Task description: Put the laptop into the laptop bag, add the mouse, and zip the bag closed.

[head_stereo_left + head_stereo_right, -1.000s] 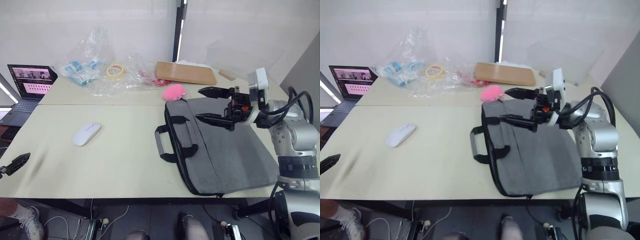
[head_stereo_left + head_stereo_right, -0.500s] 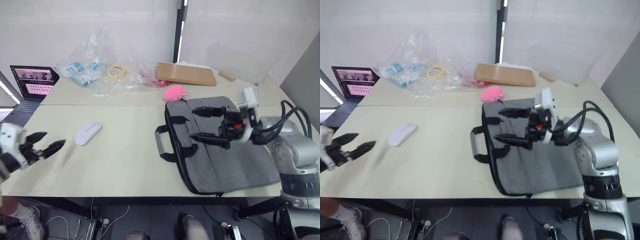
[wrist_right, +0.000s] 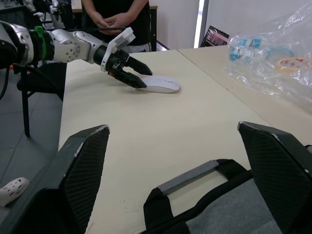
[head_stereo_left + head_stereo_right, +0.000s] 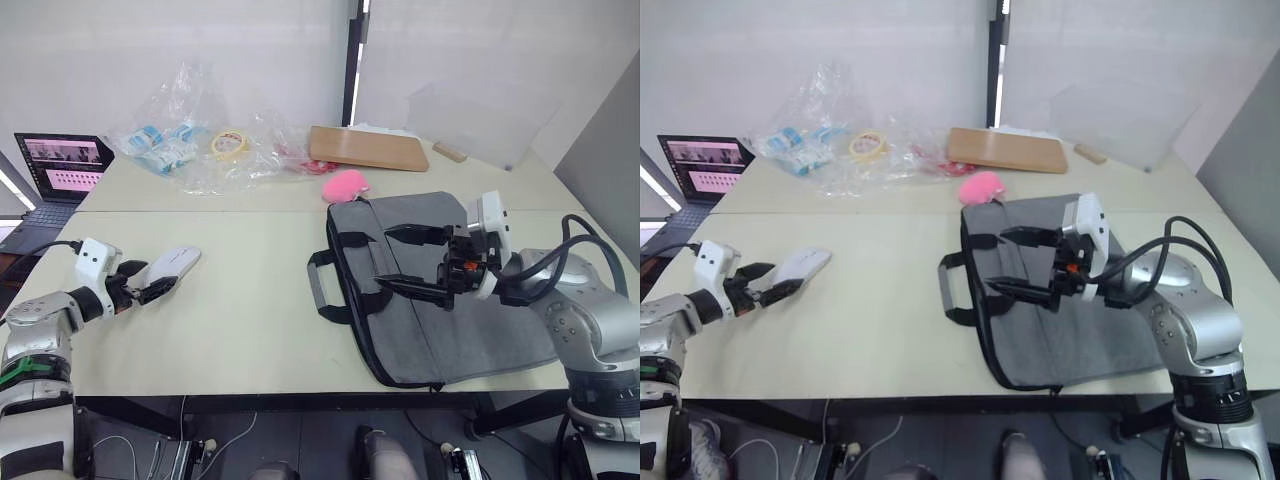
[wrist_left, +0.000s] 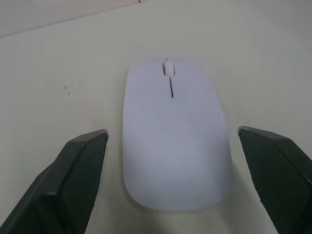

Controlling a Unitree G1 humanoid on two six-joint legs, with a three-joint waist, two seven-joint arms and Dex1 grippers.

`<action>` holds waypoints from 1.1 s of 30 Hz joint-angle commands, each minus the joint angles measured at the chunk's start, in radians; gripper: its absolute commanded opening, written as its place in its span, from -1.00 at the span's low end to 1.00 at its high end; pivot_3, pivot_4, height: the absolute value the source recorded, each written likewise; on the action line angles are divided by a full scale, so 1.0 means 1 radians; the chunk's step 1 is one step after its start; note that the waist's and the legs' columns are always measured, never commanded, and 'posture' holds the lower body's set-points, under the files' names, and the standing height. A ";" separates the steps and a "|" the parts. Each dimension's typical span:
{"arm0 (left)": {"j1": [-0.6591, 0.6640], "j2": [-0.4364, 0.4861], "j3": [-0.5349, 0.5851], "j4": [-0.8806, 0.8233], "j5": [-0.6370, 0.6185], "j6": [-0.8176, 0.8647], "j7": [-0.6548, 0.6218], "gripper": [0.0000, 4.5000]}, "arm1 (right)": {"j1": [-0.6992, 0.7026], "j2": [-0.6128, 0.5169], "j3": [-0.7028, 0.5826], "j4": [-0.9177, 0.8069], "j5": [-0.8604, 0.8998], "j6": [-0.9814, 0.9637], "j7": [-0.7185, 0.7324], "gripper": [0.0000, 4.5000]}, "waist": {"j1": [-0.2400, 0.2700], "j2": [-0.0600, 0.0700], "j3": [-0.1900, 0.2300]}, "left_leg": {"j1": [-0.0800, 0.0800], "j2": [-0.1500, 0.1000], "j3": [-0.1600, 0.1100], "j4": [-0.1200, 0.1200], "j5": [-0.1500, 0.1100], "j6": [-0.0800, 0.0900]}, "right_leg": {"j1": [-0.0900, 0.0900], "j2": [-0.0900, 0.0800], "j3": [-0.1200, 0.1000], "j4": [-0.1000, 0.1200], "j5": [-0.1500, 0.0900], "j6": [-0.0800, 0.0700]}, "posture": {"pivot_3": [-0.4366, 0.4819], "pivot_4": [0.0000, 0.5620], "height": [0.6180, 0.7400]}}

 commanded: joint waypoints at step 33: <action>0.187 -0.064 0.077 -0.512 -0.120 0.157 0.077 0.24 | -0.062 0.156 0.530 -0.059 -0.696 0.271 -0.690 1.00 | 0.022 -0.001 0.000 | -0.002 0.000 -0.002 0.003 0.000 0.001 | -0.001 0.000 0.001 0.000 0.000 0.000 | -0.05 -0.47 1.00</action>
